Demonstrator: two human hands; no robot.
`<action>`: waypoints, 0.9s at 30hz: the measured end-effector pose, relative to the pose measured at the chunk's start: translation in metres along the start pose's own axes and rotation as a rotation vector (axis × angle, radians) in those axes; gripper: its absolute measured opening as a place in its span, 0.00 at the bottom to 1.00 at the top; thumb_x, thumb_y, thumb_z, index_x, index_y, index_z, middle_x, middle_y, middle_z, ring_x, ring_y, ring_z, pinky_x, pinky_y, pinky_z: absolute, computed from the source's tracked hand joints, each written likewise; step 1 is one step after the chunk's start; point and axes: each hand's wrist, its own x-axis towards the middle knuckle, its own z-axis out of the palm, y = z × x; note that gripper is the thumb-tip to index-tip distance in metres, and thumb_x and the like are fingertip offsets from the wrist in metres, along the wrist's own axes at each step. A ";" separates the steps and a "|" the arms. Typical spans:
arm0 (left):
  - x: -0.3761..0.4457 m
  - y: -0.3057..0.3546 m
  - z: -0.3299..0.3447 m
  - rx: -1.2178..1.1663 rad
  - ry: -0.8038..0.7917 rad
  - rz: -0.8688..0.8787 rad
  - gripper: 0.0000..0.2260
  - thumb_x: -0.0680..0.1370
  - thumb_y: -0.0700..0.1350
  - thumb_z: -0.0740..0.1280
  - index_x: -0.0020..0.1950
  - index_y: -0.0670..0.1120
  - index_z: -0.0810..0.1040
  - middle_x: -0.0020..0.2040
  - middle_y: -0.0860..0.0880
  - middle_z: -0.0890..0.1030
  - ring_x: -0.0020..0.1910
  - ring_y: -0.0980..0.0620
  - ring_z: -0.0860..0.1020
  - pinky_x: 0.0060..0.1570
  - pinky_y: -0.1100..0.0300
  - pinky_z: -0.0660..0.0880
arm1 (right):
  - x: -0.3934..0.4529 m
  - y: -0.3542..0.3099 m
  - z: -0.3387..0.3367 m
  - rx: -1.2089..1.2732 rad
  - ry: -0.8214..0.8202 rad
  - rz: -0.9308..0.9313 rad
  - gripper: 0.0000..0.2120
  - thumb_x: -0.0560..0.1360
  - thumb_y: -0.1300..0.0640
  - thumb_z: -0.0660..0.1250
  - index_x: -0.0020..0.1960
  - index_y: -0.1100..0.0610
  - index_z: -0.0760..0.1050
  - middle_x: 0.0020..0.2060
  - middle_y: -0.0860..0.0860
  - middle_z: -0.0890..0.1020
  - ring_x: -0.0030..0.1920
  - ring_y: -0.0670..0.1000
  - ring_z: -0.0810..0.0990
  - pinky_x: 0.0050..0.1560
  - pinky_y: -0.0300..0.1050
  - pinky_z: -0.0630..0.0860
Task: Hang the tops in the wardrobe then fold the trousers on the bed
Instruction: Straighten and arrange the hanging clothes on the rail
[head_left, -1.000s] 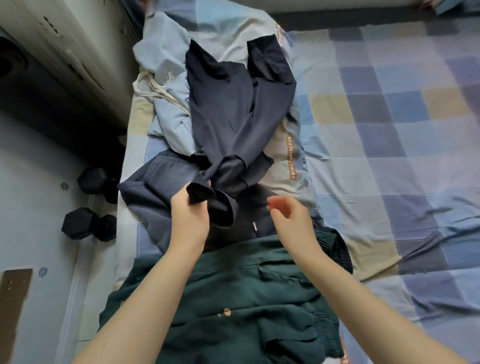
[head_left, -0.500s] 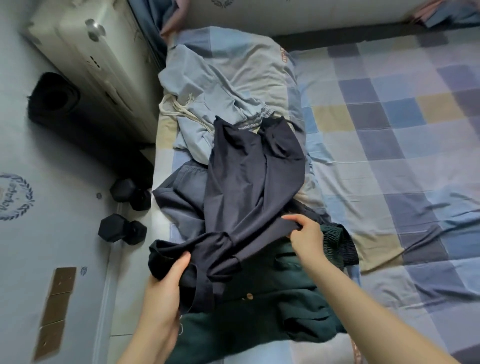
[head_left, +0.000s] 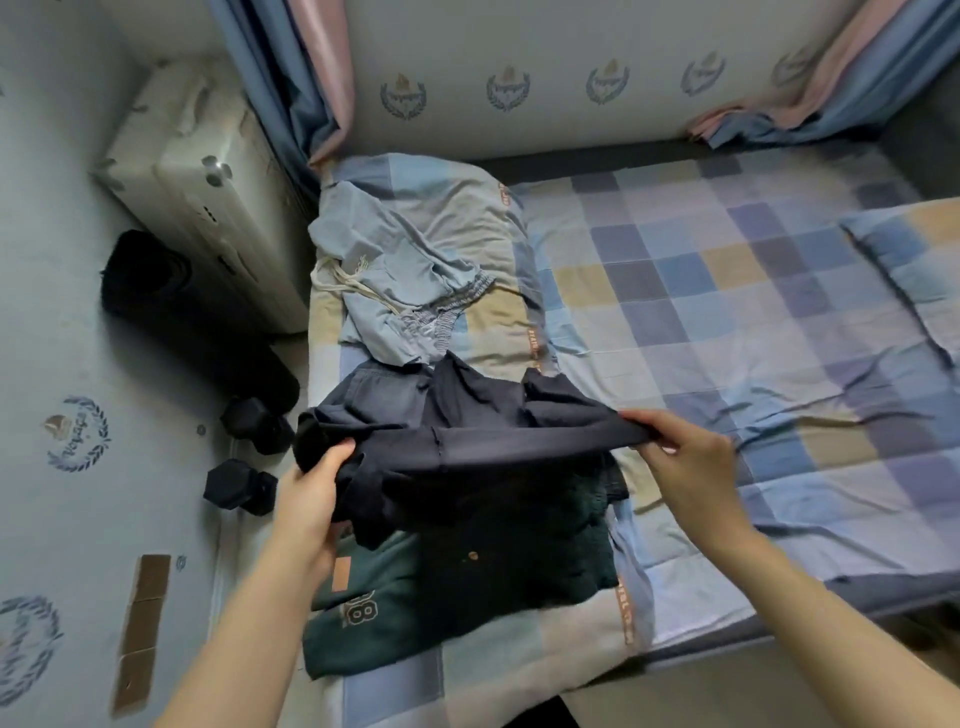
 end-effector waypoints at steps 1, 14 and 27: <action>-0.006 0.014 -0.002 -0.009 -0.024 0.016 0.04 0.76 0.43 0.70 0.49 0.45 0.82 0.42 0.46 0.85 0.38 0.49 0.83 0.35 0.59 0.78 | -0.001 -0.011 -0.017 -0.049 0.026 -0.079 0.16 0.67 0.72 0.70 0.50 0.56 0.83 0.39 0.48 0.83 0.39 0.49 0.79 0.40 0.31 0.70; -0.091 0.161 0.082 0.007 -0.456 0.155 0.08 0.82 0.43 0.59 0.47 0.49 0.76 0.33 0.56 0.83 0.27 0.62 0.80 0.27 0.67 0.78 | -0.051 -0.126 -0.235 0.176 0.030 0.000 0.12 0.78 0.59 0.65 0.39 0.66 0.76 0.29 0.60 0.71 0.31 0.49 0.69 0.34 0.43 0.65; -0.260 0.068 0.239 0.710 -1.455 0.324 0.35 0.65 0.67 0.74 0.70 0.71 0.65 0.73 0.67 0.63 0.71 0.66 0.64 0.66 0.58 0.63 | -0.126 -0.127 -0.341 0.671 0.380 0.224 0.09 0.76 0.62 0.67 0.41 0.67 0.79 0.35 0.59 0.83 0.36 0.54 0.84 0.35 0.46 0.80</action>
